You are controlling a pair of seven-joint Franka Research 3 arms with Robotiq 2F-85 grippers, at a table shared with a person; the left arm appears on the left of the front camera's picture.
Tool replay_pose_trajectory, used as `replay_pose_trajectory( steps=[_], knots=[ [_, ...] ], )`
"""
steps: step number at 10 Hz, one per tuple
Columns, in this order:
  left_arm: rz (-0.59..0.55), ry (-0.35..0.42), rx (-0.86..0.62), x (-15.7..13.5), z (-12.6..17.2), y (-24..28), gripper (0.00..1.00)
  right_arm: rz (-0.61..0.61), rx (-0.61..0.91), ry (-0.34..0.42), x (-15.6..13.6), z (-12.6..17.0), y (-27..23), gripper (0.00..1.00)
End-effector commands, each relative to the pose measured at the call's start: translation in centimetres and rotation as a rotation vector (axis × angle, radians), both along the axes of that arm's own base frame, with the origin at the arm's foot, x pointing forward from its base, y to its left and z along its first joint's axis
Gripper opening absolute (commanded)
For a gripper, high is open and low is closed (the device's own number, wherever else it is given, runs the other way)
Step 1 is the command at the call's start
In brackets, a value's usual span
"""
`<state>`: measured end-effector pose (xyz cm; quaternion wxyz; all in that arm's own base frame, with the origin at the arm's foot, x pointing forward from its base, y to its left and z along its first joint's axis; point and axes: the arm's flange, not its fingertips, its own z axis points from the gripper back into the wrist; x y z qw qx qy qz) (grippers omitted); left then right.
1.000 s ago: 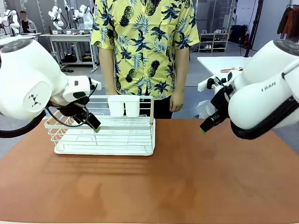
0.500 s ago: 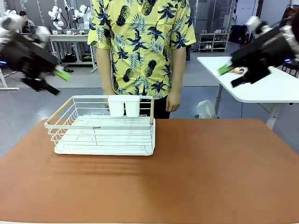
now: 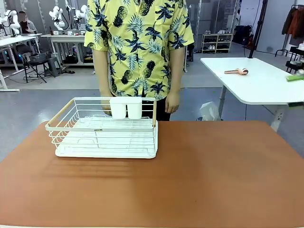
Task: Clean the table.
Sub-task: Pick up the Lint Roller when the human hands it over.
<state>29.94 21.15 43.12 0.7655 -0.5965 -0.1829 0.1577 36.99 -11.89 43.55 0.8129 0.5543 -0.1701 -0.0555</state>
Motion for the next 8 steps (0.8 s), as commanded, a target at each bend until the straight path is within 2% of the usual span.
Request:
replay_pose_trajectory(
  steps=[1,3,5,6,8],
  knots=[
    [0.106,0.009,-0.067,-1.1,-2.7,1.3,1.0,-0.065,0.064,-0.004,-1.2,-2.8,-1.7,1.0],
    [0.117,0.038,-0.086,-1.0,-4.3,1.8,1.0,-0.101,0.107,0.023,-1.8,-5.4,-2.8,1.0],
    [0.073,0.024,-0.055,0.4,-3.0,0.6,1.0,-0.056,0.075,0.01,-1.6,-5.4,-1.9,1.0],
    [0.131,0.069,-0.08,-1.5,-4.9,2.1,1.0,-0.103,0.101,0.056,-2.5,-5.9,-3.6,1.0],
    [0.131,0.069,-0.08,-1.5,-4.9,2.1,1.0,-0.103,0.101,0.056,-2.5,-5.9,-3.6,1.0]
  ],
)
